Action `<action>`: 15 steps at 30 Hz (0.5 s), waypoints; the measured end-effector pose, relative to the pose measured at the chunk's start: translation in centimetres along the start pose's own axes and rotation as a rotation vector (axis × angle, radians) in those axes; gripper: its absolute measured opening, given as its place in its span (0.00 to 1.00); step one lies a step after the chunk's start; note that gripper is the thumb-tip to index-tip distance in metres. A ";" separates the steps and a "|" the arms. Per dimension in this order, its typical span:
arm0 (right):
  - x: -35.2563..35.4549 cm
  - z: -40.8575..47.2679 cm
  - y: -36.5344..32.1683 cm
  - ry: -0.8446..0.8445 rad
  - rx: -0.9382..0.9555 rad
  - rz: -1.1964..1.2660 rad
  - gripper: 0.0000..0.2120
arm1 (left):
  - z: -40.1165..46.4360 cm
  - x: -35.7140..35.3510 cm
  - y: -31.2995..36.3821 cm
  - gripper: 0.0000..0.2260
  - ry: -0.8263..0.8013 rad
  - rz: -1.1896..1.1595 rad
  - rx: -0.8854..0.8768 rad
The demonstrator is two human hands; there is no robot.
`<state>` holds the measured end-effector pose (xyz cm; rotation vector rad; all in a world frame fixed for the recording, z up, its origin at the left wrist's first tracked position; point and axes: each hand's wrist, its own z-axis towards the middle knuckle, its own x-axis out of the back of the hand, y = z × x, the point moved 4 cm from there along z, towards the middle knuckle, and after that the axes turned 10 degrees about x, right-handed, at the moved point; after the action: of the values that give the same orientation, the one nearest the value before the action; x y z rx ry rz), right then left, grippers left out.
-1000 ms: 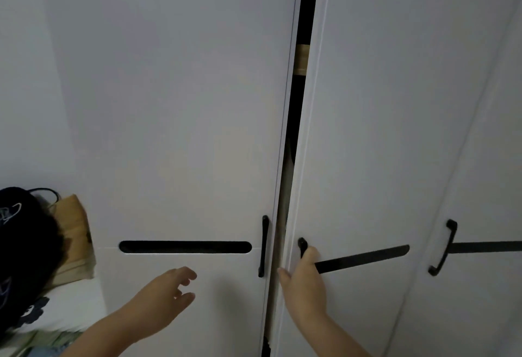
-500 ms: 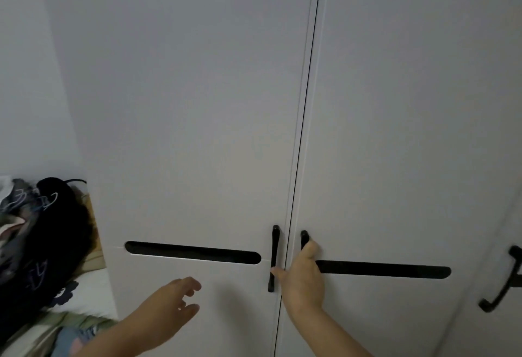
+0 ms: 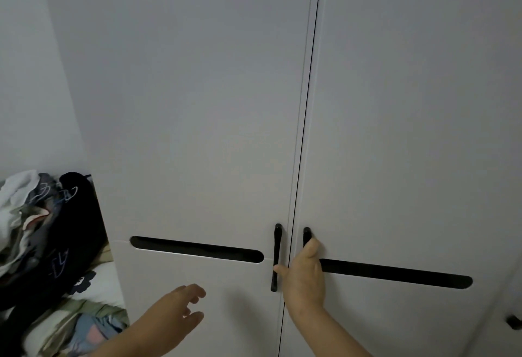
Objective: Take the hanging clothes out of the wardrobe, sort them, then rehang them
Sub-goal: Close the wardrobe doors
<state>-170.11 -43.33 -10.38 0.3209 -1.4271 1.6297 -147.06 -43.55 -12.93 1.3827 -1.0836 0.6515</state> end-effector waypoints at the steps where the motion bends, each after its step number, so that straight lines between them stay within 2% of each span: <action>1: 0.0 0.0 0.0 0.000 0.007 0.011 0.33 | -0.2 -0.1 0.0 0.11 -0.002 -0.001 0.005; 6: 0.2 -0.2 0.0 -0.038 0.022 0.040 0.34 | -1.6 -0.4 0.1 0.10 -0.012 -0.017 0.021; 11: 1.9 -1.6 -0.7 -0.136 -0.010 -0.339 0.26 | -3.2 0.4 0.2 0.10 0.001 -0.037 0.004; 15: 2.5 -4.2 -1.3 -0.234 -0.032 -0.397 0.24 | -4.7 1.5 -0.1 0.10 0.004 -0.039 -0.017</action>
<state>-168.96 -38.62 -9.02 0.7466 -1.4486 1.2746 -145.30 -39.33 -10.94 1.3839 -1.0542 0.6160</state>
